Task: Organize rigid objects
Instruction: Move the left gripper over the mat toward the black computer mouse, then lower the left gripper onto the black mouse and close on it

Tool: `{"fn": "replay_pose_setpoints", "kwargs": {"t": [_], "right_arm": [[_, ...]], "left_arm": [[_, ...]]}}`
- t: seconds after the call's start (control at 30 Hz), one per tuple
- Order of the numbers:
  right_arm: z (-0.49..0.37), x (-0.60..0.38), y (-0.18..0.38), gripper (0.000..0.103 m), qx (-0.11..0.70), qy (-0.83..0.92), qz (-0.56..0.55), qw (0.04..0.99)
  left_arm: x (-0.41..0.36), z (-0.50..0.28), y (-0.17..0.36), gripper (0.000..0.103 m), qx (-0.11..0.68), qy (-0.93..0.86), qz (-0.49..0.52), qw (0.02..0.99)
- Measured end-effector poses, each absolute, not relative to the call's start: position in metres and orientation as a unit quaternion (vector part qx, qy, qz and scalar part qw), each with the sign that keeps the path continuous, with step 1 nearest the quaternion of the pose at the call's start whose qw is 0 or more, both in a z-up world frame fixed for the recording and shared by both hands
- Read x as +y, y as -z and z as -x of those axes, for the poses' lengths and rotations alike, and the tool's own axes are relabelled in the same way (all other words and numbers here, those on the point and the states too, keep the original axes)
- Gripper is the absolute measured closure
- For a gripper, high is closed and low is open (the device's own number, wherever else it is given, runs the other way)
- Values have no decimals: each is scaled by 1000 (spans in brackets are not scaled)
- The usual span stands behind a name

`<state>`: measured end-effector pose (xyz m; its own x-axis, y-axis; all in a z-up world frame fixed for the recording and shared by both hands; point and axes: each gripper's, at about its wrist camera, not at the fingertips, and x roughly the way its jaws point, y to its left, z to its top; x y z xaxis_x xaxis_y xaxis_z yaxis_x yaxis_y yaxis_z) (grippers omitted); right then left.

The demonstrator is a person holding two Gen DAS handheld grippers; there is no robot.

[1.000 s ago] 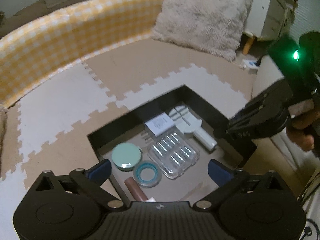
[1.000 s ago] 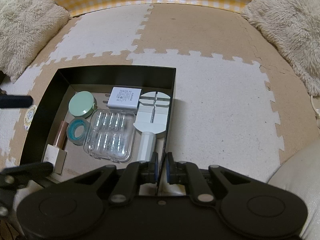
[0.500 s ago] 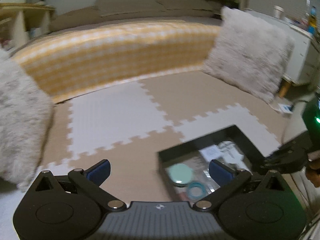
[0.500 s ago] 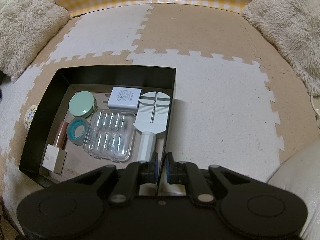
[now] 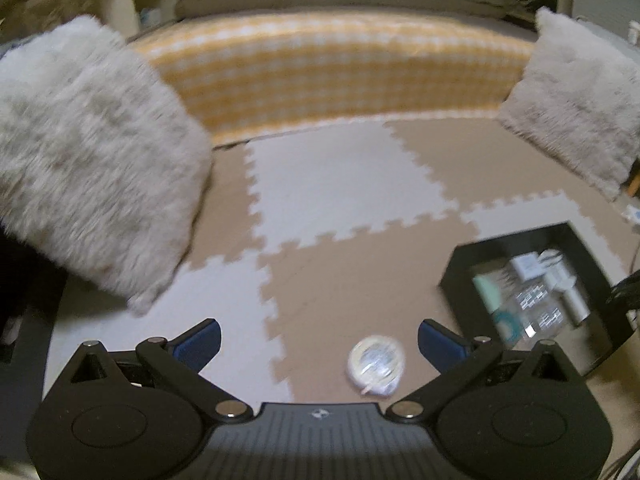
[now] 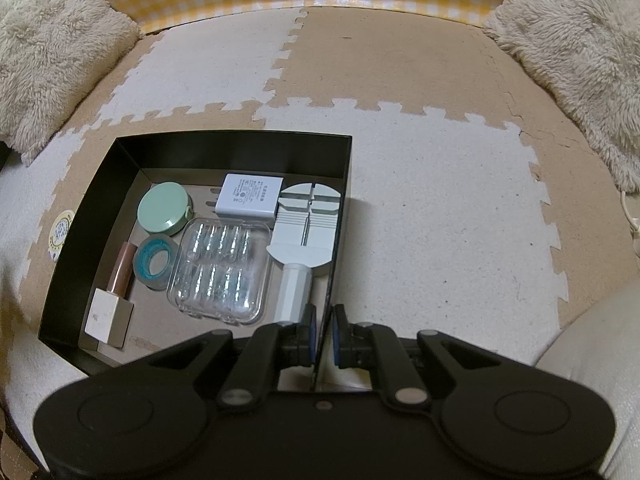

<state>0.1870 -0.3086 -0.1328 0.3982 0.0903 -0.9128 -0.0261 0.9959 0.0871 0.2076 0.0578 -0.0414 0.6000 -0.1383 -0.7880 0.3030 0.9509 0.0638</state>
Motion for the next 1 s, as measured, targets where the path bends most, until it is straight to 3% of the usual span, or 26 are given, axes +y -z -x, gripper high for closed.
{"fn": "replay_pose_setpoints", "kwargs": {"t": [0.53,1.0], "right_arm": [[-187,-308,133,95,548,-35,-27,836],[-187,-308,133,95,548,-35,-27,836]], "left_arm": [[160,-190,87,0,500,37,-34,865],[208,-186,141,0,532,-17,-66,844]]}}
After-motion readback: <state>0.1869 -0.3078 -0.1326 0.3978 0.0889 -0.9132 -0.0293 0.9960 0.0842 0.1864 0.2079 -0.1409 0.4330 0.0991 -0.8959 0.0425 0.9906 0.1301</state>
